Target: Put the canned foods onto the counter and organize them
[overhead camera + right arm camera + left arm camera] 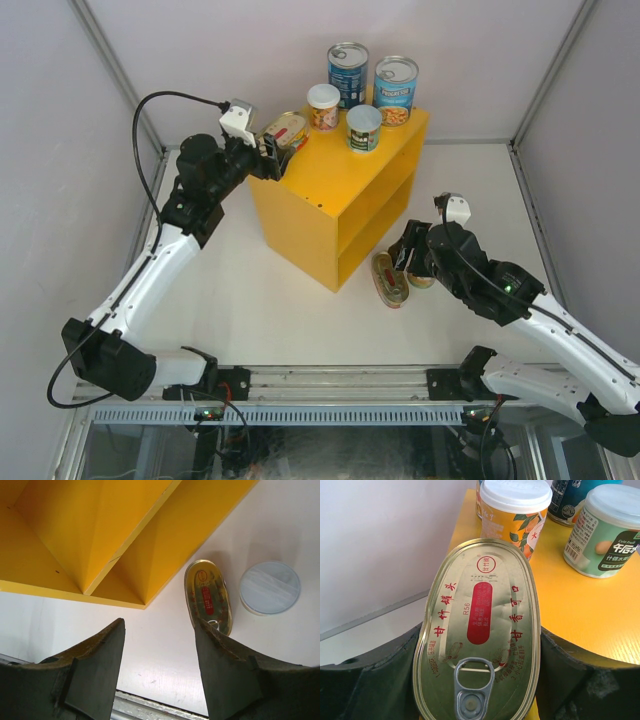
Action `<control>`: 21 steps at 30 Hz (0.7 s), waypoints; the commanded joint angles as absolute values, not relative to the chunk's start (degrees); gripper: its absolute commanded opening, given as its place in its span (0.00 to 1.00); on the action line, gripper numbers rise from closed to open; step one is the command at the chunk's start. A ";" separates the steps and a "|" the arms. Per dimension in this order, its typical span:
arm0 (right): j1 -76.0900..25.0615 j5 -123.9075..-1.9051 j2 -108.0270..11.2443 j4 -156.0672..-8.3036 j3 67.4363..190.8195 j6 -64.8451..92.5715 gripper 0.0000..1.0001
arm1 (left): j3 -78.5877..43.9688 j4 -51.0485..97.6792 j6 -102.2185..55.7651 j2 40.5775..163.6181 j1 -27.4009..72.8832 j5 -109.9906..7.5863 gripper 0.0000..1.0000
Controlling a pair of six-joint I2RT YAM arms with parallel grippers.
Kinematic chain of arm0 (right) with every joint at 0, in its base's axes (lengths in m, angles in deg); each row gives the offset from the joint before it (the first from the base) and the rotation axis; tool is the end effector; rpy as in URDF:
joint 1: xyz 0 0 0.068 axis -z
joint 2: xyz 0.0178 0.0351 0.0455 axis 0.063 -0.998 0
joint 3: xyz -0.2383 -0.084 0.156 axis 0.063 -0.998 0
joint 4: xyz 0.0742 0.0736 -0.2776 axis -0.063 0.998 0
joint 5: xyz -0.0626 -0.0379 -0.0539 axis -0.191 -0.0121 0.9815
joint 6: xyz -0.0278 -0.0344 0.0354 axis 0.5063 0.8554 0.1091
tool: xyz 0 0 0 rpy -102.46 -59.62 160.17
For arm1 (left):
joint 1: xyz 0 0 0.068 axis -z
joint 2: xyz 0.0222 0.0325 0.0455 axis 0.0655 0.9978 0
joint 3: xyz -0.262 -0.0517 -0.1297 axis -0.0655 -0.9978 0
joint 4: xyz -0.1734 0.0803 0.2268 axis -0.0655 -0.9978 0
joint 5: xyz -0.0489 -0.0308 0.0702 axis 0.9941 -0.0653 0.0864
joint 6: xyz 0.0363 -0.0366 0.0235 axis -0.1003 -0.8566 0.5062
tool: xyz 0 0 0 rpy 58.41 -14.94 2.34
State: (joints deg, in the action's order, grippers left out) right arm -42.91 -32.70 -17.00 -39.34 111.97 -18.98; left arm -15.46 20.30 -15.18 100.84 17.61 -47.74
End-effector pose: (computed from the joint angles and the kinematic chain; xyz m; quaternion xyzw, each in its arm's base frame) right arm 0.1444 0.1302 0.3733 0.0387 0.8724 0.1846 0.4510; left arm 0.3101 -0.1301 0.4487 0.1807 0.6901 -0.2215 0.6648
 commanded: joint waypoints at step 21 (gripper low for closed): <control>-43.76 -32.24 -16.55 -41.00 114.14 -19.70 0.58 | -17.53 22.80 -16.78 97.02 17.44 -47.93 0.99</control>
State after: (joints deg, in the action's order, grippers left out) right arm -43.35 -32.74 -16.98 -39.32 111.97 -19.16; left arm -17.19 21.46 -15.75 99.22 17.61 -47.72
